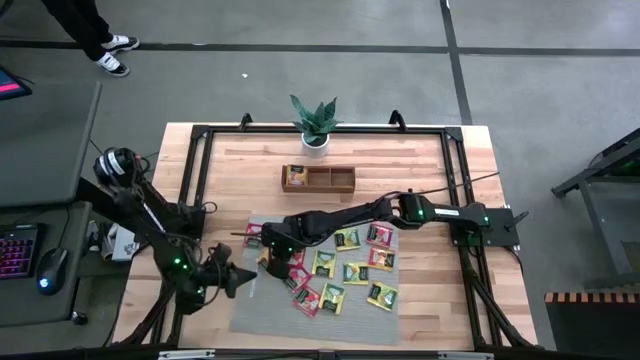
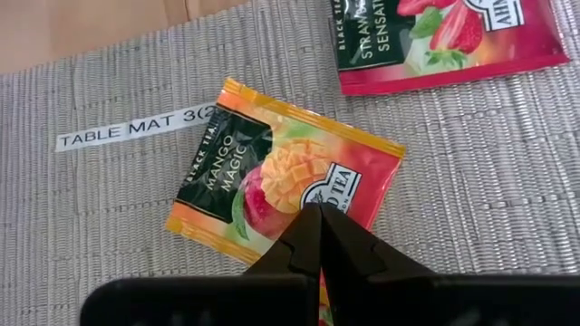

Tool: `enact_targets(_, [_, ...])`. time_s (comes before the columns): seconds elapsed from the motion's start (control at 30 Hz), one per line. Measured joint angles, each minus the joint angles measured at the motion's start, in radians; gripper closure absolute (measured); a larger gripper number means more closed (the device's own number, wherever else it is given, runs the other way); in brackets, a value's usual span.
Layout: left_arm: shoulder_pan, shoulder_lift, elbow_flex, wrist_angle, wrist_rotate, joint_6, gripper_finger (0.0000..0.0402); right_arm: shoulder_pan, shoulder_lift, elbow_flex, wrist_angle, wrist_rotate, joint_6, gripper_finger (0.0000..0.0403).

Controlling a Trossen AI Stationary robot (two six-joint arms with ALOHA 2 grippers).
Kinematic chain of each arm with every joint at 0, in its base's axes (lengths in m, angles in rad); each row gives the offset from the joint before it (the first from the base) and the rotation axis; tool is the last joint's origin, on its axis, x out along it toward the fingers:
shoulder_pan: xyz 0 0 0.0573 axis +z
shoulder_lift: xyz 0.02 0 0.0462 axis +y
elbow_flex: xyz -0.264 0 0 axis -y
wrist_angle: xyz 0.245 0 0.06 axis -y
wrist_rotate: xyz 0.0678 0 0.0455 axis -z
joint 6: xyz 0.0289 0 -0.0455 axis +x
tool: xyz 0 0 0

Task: Pick & Place Tea
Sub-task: Put the orange tea bag into the left section of the wooden organizer

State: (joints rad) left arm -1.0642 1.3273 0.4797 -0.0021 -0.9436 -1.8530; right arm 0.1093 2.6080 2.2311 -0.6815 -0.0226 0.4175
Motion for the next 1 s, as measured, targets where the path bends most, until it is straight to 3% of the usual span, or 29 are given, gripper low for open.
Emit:
enact_targets(0.33, [0.202, 0.0, 0.0, -0.093, 0.248, -0.028, 0.0402, -0.001, 0.0, -0.001, -0.007, -0.003, 0.028, 0.0403])
enact_targets(0.57, [0.212, 0.0, 0.0, -0.245, 0.363, -0.215, 0.0401, -0.003, -0.002, -0.001, -0.046, -0.003, 0.012, 0.0403])
enact_targets(0.77, [0.18, 0.0, 0.0, -0.262, 0.324, -0.342, 0.0373, -0.003, -0.002, -0.002, -0.045, -0.004, 0.009, 0.0403])
enact_targets(1.0, [0.199, 0.0, 0.0, -0.232, 0.271, -0.403, 0.0275, -0.004, -0.002, -0.003, -0.03, -0.012, 0.01, 0.0403])
